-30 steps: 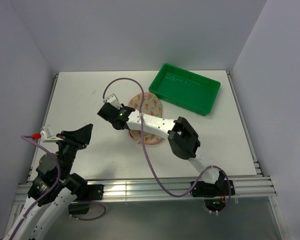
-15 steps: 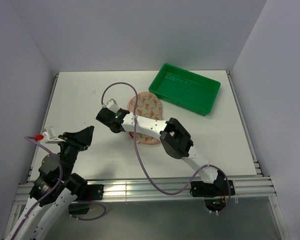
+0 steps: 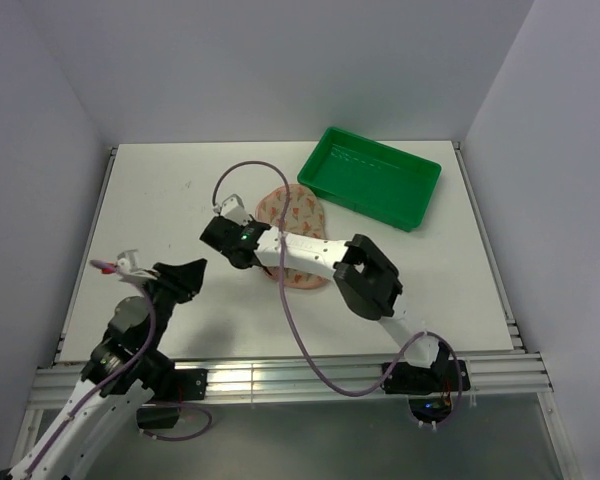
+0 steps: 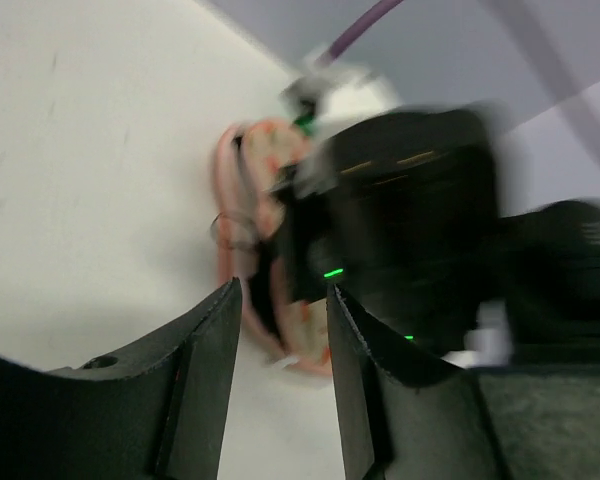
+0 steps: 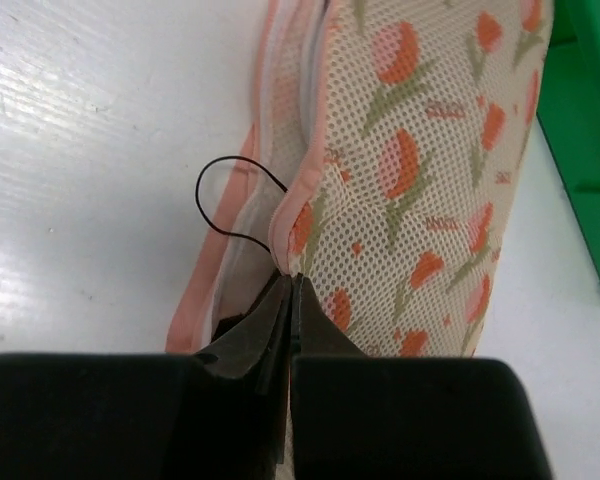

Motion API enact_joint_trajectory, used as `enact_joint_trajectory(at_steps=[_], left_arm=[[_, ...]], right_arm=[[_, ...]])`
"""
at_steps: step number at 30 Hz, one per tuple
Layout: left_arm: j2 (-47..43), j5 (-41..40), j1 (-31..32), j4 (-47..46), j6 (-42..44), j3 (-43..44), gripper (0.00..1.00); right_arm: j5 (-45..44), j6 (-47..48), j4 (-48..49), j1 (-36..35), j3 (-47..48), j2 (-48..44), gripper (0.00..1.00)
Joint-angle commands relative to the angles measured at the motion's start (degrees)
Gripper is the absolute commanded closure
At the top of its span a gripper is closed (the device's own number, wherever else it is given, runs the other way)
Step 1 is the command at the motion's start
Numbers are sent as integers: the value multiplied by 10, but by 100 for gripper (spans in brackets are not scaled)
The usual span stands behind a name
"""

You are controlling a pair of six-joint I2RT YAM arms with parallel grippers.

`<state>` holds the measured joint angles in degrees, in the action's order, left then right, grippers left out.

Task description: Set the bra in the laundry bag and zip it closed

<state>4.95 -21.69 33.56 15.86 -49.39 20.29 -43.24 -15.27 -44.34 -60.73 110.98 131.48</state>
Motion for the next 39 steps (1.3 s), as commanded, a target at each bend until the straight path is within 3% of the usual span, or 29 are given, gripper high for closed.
enact_joint_trajectory(at_steps=[1,5,10,15,20,24,26,27,29,32,35,39], left_arm=[[45,45,-1,-40,-10,-58,53],[123,103,-1,-147,-37,-129,42],[257,198,-2,-276,-39,-127,34],[379,213,-3,-383,-63,-133,40],[408,187,-8,-431,-100,-141,39],[429,183,-10,-476,-129,-139,30],[472,193,-10,-504,-146,-130,35],[488,200,-10,-514,-149,-127,55],[542,207,-10,-528,-153,-113,71],[606,206,-12,-558,-150,-98,65],[648,153,-19,-557,-135,-70,47],[720,129,-27,-548,-99,-18,40]], right_arm=[[-12,-40,89,-1,-70,-118,100],[60,-66,195,22,-190,-228,100],[141,-115,314,55,-346,-361,100],[212,-146,415,88,-446,-450,100],[229,-157,477,96,-536,-520,100],[257,-178,525,108,-606,-561,100],[262,-186,526,112,-611,-563,100],[263,-186,528,113,-612,-564,100],[268,-188,531,113,-615,-565,100],[274,-189,540,113,-624,-573,100],[276,-192,540,114,-639,-584,100],[285,-194,541,117,-650,-593,100]])
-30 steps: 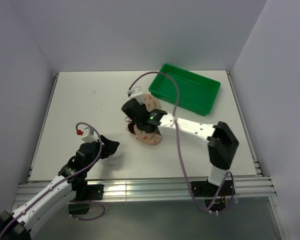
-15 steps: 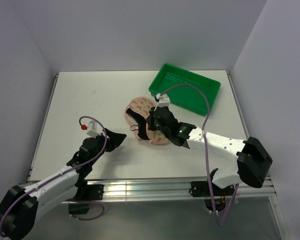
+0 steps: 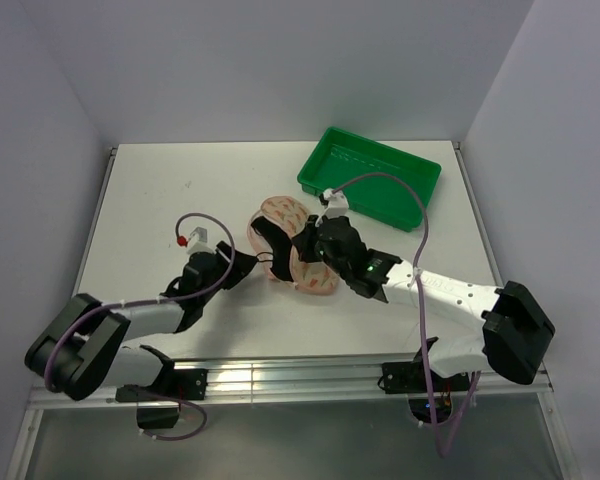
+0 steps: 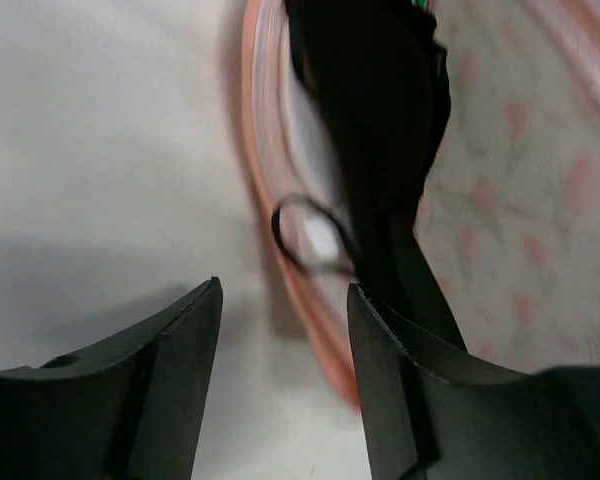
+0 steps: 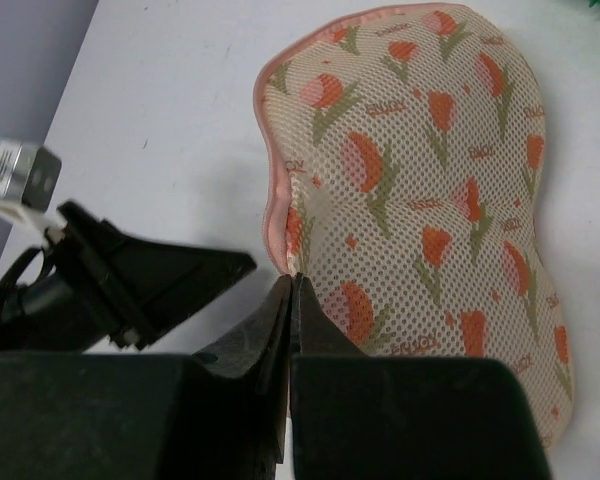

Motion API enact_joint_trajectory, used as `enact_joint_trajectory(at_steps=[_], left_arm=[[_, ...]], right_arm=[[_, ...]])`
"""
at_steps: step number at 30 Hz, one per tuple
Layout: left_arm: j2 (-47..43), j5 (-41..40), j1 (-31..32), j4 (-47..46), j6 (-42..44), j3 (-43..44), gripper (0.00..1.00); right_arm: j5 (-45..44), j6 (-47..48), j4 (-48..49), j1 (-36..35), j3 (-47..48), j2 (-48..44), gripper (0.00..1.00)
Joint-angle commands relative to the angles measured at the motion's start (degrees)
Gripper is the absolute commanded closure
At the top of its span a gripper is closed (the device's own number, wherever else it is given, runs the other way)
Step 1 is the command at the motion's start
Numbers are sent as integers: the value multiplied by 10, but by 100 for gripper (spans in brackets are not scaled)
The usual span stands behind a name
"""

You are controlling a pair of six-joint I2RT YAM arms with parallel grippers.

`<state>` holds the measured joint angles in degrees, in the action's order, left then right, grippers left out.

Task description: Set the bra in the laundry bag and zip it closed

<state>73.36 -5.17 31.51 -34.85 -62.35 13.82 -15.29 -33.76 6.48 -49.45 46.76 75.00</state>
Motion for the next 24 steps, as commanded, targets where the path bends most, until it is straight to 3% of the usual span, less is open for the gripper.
enact_joint_trajectory(at_steps=[1,5,14,16,17,18,20,24], left_arm=[[54,-41,-7,-38,38,66,39],[140,-23,-29,-57,32,99,39],[237,-19,-36,-136,45,129,58],[248,-13,-36,-149,48,135,74],[253,-10,-36,-169,49,135,93],[253,-4,-36,-177,56,134,100],[224,1,-36,-174,57,127,100],[97,3,-37,-71,61,118,100]], right_arm=[[7,-9,34,4,-11,-32,100],[16,-7,41,9,-20,-42,100],[41,-10,52,24,-41,-62,100],[41,-10,52,25,-45,-64,100],[42,-10,52,27,-47,-66,100],[42,-10,49,28,-48,-68,100],[41,-9,44,31,-50,-75,100],[43,-8,35,46,-46,-79,100]])
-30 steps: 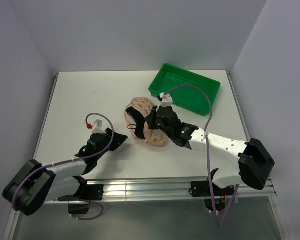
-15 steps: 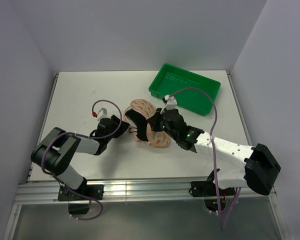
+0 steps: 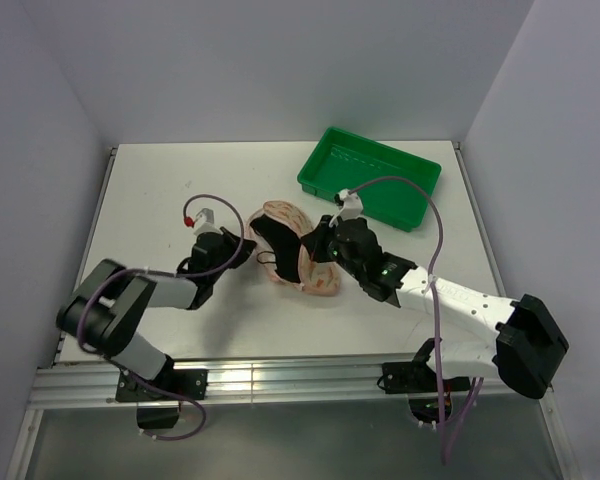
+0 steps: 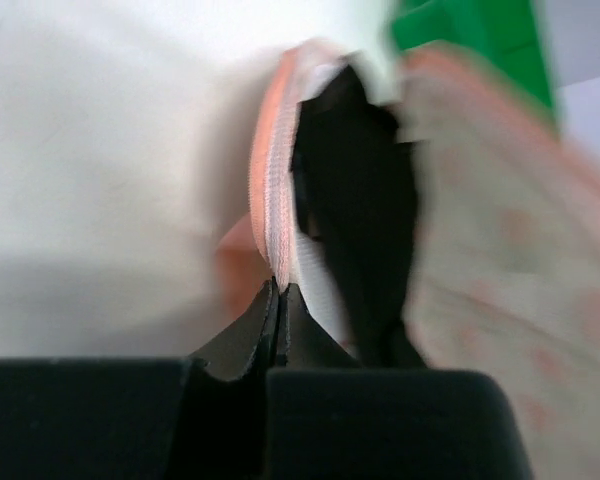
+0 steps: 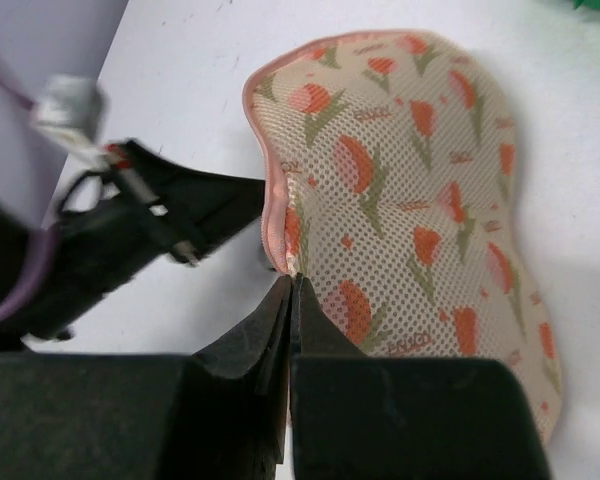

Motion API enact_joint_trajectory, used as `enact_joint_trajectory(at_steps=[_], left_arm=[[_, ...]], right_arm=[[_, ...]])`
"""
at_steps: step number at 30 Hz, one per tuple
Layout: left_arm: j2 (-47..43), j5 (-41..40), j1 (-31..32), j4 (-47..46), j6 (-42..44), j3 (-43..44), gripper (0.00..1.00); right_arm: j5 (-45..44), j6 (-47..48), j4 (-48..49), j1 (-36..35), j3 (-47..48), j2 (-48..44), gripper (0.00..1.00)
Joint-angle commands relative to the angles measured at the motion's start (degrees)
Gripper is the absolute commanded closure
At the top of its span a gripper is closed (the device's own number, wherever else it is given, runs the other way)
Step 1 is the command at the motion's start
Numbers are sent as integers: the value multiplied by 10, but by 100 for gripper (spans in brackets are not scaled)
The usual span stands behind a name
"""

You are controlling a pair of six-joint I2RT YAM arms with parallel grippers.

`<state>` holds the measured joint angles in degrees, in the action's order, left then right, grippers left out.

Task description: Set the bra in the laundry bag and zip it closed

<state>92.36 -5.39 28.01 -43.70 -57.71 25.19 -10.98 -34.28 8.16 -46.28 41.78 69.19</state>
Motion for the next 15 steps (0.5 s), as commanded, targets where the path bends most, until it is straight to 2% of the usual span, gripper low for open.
enact_joint_trajectory(at_steps=[1,4,5,7,9,10,11,15], left_arm=[[-151,20,-1,47,16,12,100],[-229,67,-2,154,2,42,100],[-273,77,-1,161,-4,41,100],[-306,67,3,206,1,47,100],[-299,57,-1,225,21,61,100],[-280,61,-18,230,20,71,100],[-274,98,-21,224,20,81,100],[-267,109,2,235,36,149,100]], right_arm=[[-1,-1,5,18,9,-22,100],[-6,9,-14,34,30,-39,100],[-8,11,-21,39,33,-47,100],[-14,17,-28,54,30,-62,100],[9,24,-37,62,37,-38,100],[16,30,-72,64,49,-32,100],[10,34,-85,64,69,-35,100],[-28,53,-62,65,54,-130,100]])
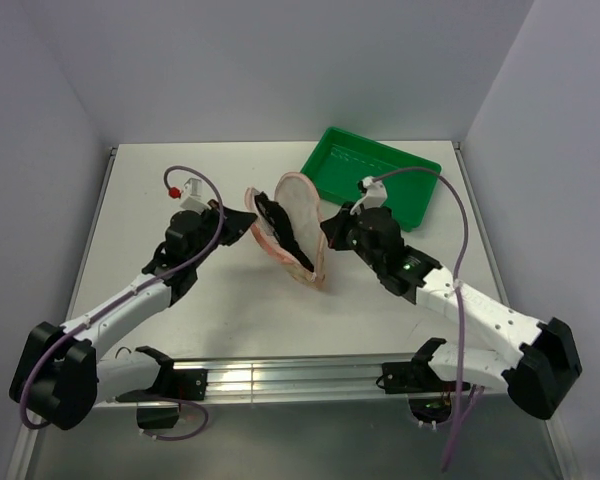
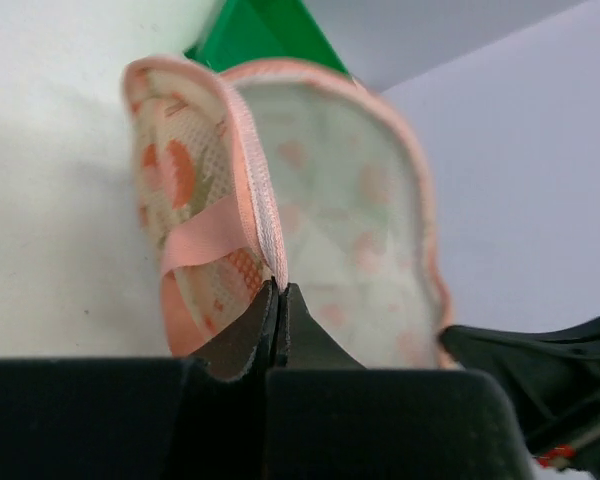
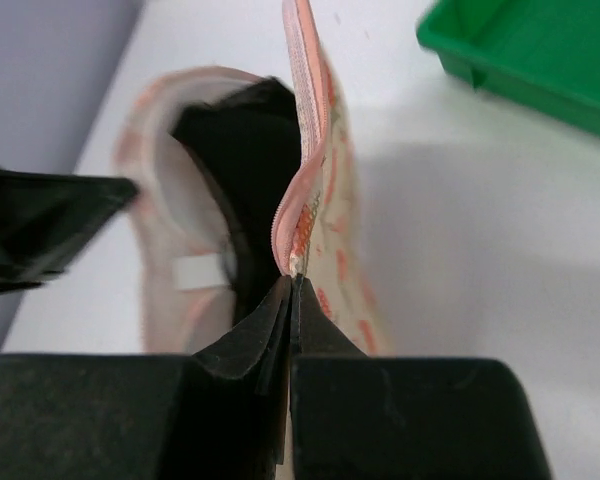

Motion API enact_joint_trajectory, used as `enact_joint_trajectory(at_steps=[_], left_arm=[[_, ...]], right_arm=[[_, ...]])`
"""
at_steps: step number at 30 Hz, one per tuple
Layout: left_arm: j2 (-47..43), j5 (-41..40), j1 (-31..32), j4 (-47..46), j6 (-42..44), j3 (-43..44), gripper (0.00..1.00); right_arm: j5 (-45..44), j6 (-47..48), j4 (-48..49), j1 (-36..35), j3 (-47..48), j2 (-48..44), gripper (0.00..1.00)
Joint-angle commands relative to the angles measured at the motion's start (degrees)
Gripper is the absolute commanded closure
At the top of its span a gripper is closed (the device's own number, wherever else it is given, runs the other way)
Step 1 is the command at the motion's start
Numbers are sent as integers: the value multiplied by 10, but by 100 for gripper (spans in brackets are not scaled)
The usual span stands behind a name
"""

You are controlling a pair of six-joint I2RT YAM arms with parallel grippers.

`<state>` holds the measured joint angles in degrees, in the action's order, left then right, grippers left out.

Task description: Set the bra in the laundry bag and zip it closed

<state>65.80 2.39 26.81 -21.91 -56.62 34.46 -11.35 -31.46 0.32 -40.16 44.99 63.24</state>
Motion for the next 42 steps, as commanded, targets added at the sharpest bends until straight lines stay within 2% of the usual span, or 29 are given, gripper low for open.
enact_joint_trajectory(at_steps=[1,3,5,10,14,16,17,19,20,22,23,25,27,28,31,33,34,38,42], left_arm=[[10,26,20,22,29,61,100],[19,26,15,13,23,52,100],[14,30,11,-42,21,26,100],[55,1,6,-28,37,-1,100],[70,-6,1,-63,20,-83,100],[63,-20,-3,-44,29,-95,99],[62,-41,-4,-31,37,-100,92],[56,-55,-11,-18,41,-109,70],[49,-55,-13,-13,47,-115,52],[16,-54,-14,15,59,-120,31],[0,-51,-14,30,64,-121,29],[-60,-38,-11,64,75,-127,29],[-134,-44,7,156,86,-144,32],[-157,-45,16,157,86,-144,32],[-236,-28,60,236,73,-163,47],[-261,14,101,266,58,-173,51],[-262,29,116,269,48,-176,55],[-217,94,196,282,49,-157,57],[-183,66,276,279,68,-126,57]], right_arm=[[-1,24,19,3,22,-68,100],[35,21,5,-4,37,-22,100],[13,26,1,-25,47,-1,100],[40,62,22,-55,68,20,100],[50,66,17,-90,49,120,100],[53,64,22,-106,42,144,99],[59,62,25,-111,42,164,88],[76,62,19,-121,60,185,67],[78,55,11,-125,67,199,44],[83,43,6,-127,69,202,24],[87,30,7,-127,66,195,19],[76,13,6,-127,47,178,14],[57,-39,16,-127,3,122,12],[49,-40,25,-127,-18,122,12],[27,-117,44,-129,-106,51,12],[6,-166,35,-145,-147,1,12],[-23,-184,22,-151,-178,-14,12],[-75,-270,-43,-166,-240,-116,15],[-75,-309,-108,-164,-271,-168,15]])
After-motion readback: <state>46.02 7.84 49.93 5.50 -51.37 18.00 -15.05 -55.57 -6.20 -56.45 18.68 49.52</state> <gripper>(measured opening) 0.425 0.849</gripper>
